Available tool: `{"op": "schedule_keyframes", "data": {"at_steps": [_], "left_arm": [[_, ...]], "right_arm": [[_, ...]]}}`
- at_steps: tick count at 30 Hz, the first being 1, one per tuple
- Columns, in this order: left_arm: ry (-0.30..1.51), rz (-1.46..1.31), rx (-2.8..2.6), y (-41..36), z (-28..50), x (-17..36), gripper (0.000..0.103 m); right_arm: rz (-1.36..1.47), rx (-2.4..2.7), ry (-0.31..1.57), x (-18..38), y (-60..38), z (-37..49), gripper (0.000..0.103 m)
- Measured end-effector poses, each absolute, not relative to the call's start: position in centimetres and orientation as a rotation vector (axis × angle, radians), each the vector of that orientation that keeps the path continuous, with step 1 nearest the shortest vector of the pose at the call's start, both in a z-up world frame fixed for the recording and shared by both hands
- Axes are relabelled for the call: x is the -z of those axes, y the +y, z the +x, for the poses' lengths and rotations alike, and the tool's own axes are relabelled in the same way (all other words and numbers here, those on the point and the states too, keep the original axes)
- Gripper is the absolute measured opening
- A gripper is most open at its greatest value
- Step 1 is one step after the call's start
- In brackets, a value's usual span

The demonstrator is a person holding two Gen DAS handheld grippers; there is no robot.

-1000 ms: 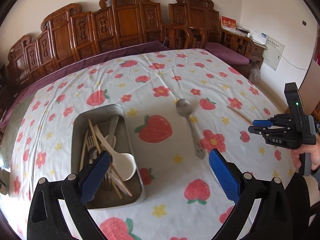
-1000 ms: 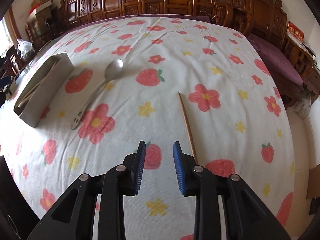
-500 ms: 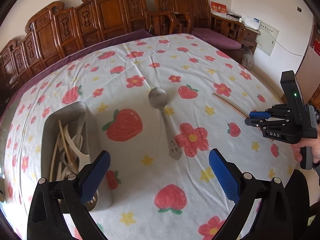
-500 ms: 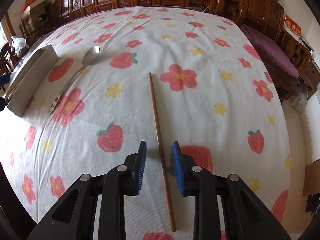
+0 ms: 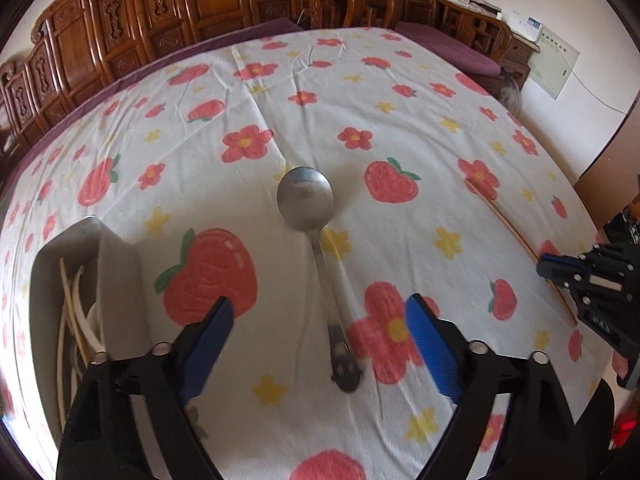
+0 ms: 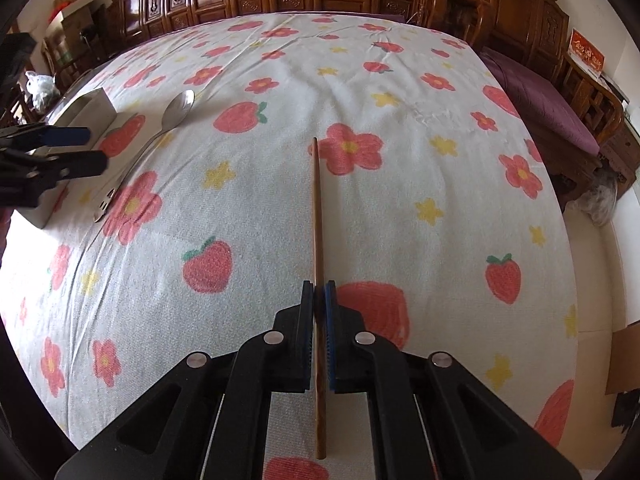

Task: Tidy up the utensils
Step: 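Grasp the last steel spoon with the left gripper while the right lifts the chopstick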

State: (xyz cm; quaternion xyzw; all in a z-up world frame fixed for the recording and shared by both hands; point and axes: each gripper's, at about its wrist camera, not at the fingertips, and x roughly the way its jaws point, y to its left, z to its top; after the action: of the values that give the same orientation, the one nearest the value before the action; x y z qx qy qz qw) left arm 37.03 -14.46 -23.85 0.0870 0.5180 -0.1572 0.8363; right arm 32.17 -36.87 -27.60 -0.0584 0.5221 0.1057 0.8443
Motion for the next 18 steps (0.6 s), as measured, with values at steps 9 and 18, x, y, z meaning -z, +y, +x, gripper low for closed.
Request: {"op": "schedule_keyframes", "data": {"at_steps": [9, 18], "left_arm": [[1.176, 0.156, 0.317, -15.2, 40.0, 25.5, 0.039], [1.204, 0.194, 0.281, -16.2, 41.1, 26.1, 0.023]], "right_arm": [[-0.132, -0.219, 1.098, 27.6, -36.7, 32.2, 0.006], [-0.147, -0.225, 1.101, 27.6, -36.6, 32.2, 0.006]]}}
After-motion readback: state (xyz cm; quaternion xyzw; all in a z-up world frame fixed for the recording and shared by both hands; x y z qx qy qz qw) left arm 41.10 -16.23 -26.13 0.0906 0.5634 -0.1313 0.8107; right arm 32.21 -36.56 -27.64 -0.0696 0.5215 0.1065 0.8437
